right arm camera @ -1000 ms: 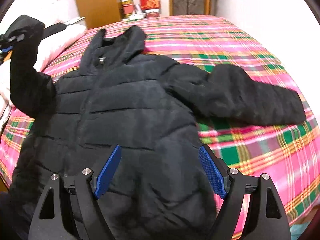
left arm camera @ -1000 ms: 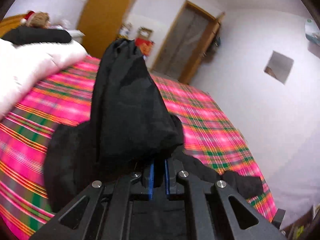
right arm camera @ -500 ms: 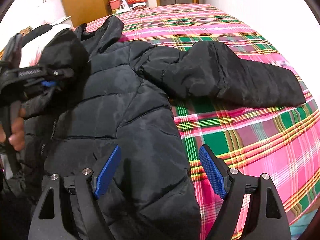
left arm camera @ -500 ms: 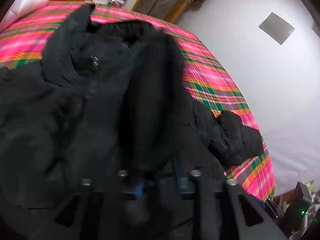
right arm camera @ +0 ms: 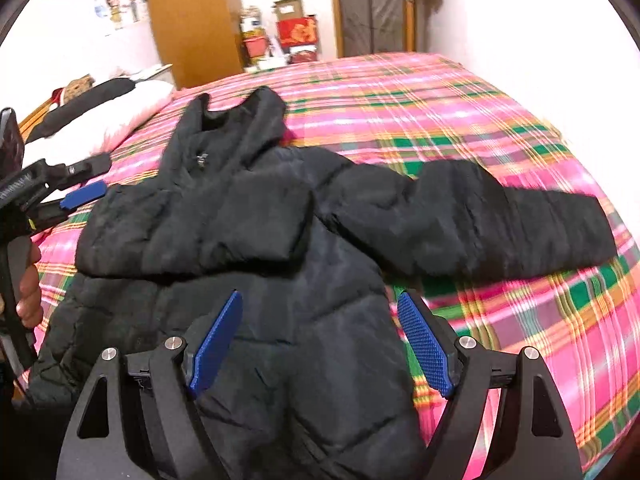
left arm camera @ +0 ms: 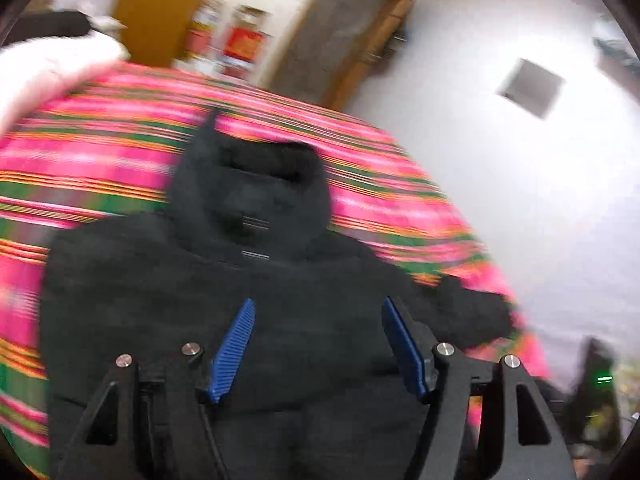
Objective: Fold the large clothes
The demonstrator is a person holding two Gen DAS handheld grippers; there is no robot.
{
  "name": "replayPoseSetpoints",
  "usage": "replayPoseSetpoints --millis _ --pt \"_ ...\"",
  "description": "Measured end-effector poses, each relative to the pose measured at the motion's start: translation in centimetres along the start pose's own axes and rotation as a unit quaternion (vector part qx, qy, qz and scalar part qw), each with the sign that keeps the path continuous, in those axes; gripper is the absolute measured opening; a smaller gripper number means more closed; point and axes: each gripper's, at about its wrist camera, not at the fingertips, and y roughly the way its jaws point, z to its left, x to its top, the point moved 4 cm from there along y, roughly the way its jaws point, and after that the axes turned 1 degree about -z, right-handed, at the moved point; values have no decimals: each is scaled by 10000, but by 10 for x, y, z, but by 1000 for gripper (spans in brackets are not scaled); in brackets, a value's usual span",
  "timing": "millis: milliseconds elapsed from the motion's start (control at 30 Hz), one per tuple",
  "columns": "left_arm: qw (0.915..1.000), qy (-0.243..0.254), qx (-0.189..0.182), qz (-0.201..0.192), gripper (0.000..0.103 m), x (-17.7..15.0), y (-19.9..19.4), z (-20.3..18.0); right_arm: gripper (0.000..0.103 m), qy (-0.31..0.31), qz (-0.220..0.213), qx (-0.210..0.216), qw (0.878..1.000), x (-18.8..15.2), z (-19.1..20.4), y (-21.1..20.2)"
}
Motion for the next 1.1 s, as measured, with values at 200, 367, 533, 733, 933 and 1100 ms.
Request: replayPoseSetpoints --millis 200,367,533,733,933,1100 --pt "9871 -724 1426 -29 66 0 14 110 60 -339 199 294 9988 33 37 61" --pt "9815 -887 1679 251 64 -5 47 136 50 -315 596 274 9973 51 45 131" --pt "9764 -545 1987 650 68 -21 77 128 49 -23 864 274 9959 33 29 164" --pt "9745 -340 2089 749 73 -24 81 125 49 -51 1075 151 9941 34 30 162" --pt "9814 -400 1877 100 69 5 41 113 49 -114 388 102 9991 68 24 118" --pt "9749 -789 2033 446 69 -4 57 145 49 15 678 94 9977 81 16 151"
